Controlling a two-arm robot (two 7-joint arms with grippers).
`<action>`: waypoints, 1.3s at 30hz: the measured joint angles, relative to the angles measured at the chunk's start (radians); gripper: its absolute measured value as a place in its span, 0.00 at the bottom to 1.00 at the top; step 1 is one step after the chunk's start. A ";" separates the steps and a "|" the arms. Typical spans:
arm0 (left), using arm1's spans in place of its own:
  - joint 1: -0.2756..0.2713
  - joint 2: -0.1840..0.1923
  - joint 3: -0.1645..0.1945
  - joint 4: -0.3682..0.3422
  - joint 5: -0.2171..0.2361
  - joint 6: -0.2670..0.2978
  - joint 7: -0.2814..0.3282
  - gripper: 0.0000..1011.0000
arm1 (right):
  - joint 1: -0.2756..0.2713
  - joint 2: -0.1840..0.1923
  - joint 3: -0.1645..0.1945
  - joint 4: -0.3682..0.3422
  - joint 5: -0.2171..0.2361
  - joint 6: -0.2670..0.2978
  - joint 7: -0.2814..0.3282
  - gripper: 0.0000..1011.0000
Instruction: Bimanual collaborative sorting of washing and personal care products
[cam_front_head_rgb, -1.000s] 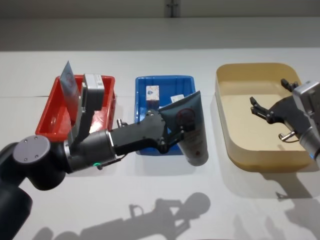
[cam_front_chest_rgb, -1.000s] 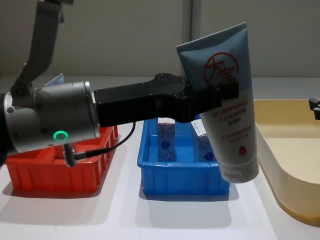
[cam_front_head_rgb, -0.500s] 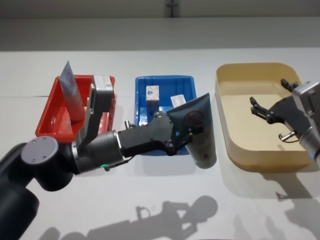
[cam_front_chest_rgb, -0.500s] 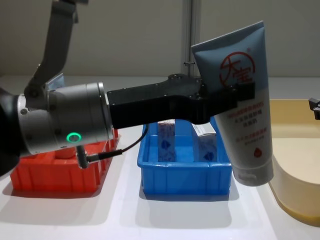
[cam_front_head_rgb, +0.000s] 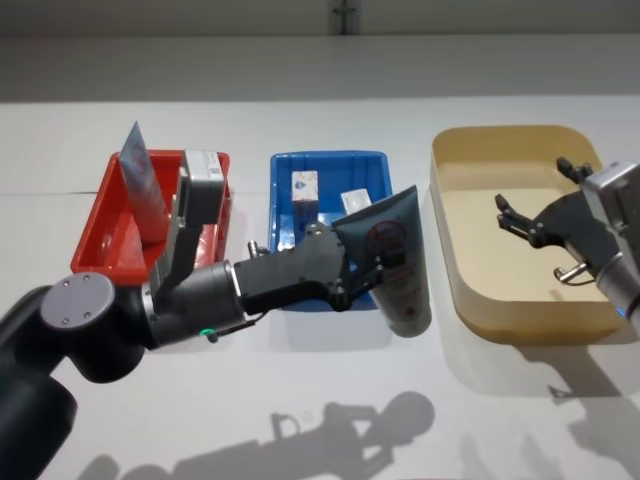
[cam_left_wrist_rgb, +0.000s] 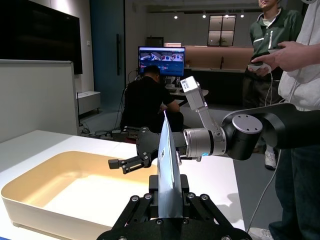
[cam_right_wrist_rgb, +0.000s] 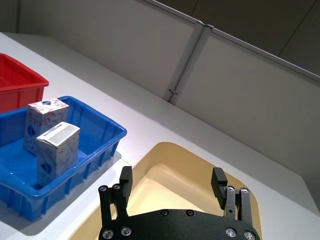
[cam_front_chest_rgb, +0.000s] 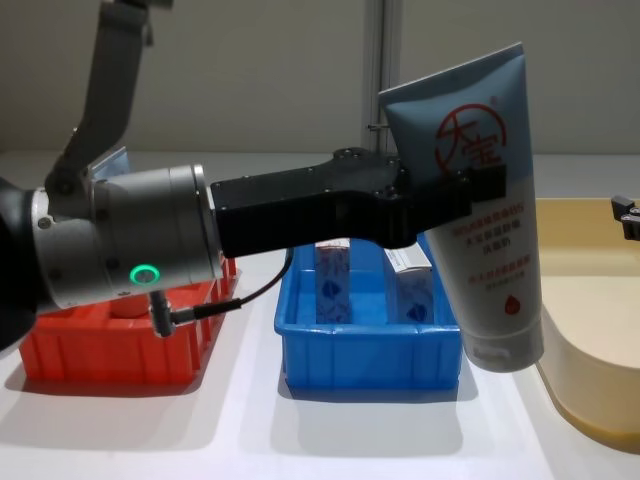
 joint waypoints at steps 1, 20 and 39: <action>0.000 0.000 0.000 0.000 0.000 0.000 0.000 0.22 | 0.002 -0.001 0.000 0.002 0.003 -0.005 0.015 0.99; 0.001 0.000 -0.002 0.000 0.000 0.001 -0.001 0.22 | -0.071 0.056 0.047 -0.060 0.073 -0.070 0.206 0.99; 0.001 0.000 -0.002 0.000 0.000 0.001 -0.001 0.22 | -0.085 0.080 0.057 -0.085 0.194 -0.127 0.496 0.99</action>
